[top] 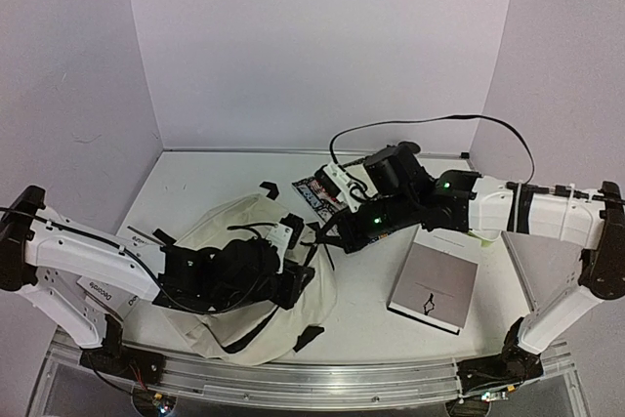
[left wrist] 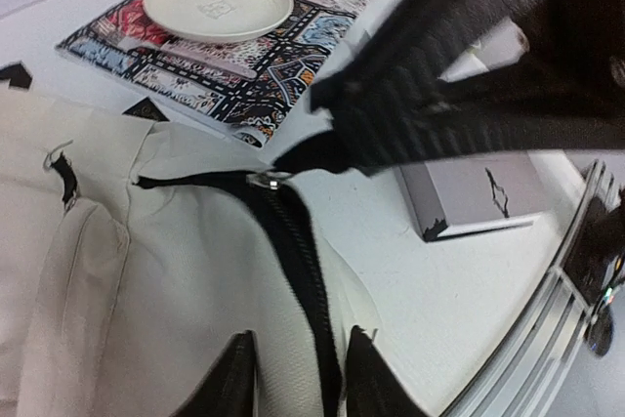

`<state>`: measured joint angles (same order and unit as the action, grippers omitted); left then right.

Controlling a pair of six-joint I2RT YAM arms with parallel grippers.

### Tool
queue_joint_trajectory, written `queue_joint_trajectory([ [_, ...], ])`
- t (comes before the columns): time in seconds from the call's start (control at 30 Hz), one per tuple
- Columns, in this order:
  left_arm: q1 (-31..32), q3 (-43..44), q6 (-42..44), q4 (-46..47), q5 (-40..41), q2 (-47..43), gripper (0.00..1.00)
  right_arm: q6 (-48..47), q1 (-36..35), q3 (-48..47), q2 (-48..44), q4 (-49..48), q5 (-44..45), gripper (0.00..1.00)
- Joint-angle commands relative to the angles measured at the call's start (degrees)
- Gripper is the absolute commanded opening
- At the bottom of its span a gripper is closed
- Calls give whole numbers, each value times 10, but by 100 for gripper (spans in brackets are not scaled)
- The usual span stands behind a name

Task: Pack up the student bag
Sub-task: Unzip the largest pocket of the student bag.

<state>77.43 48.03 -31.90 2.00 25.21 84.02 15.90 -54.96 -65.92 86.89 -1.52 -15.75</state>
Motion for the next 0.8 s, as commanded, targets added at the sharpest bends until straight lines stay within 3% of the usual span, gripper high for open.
queue_joint_trajectory([
  [0.0,-10,23,-12,29,-8,0,13,-11,-3,2,-20,-11,39,0],
  [0.1,-10,11,4,27,-37,-7,0,-32,3,-17,3,11,108,0],
  [0.33,11,-7,42,15,-78,-19,0,-39,67,-79,108,30,134,0],
  [0.77,62,-21,101,-3,-67,-51,0,-38,168,-193,282,48,127,0],
])
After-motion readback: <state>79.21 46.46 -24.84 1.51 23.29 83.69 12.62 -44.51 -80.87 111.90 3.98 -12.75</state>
